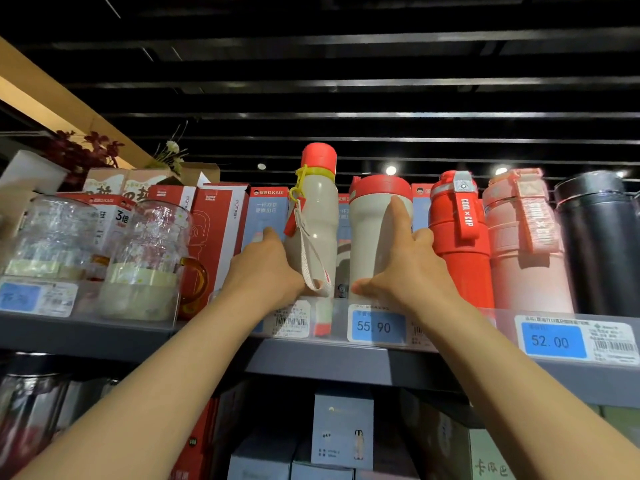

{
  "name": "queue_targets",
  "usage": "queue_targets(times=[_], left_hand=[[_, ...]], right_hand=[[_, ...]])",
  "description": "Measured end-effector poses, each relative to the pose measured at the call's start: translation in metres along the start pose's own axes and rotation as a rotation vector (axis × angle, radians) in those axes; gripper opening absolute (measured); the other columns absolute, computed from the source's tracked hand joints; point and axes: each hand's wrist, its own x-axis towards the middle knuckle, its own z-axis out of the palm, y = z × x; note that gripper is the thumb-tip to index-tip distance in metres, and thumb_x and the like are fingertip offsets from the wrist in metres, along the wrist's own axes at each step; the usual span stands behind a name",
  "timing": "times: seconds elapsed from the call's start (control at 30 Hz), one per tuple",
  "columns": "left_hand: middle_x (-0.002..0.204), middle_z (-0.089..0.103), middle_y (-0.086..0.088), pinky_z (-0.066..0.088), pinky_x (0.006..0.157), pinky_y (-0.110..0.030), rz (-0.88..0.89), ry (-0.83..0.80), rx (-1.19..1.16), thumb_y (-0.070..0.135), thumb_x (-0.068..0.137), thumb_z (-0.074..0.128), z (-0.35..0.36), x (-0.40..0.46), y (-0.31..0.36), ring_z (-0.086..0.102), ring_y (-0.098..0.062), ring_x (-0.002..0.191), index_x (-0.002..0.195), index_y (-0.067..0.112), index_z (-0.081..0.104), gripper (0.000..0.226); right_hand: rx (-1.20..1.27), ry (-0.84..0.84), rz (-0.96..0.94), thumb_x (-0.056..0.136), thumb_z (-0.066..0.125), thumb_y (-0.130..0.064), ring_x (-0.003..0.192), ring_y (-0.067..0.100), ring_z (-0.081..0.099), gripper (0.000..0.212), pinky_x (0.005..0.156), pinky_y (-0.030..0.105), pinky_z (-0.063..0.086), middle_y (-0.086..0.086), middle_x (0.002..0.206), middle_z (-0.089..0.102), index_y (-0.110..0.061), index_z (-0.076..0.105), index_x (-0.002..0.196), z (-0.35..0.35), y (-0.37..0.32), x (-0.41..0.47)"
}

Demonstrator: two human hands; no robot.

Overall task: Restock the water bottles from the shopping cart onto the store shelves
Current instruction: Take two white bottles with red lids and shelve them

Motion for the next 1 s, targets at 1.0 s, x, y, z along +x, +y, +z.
queue_targets(times=[1.0], left_hand=[[0.155, -0.014, -0.004, 0.038, 0.100, -0.041, 0.242, 0.068, 0.078, 0.039, 0.079, 0.073, 0.011, 0.013, 0.020, 0.038, -0.041, 0.128, 0.150, 0.036, 0.008, 0.096]], right_hand=[[-0.005, -0.069, -0.004, 0.074, 0.081, -0.023, 0.109, 0.038, 0.053, 0.122, 0.078, 0.033, 0.042, 0.018, 0.139, 0.021, -0.036, -0.015, 0.147, 0.000, 0.001, 0.011]])
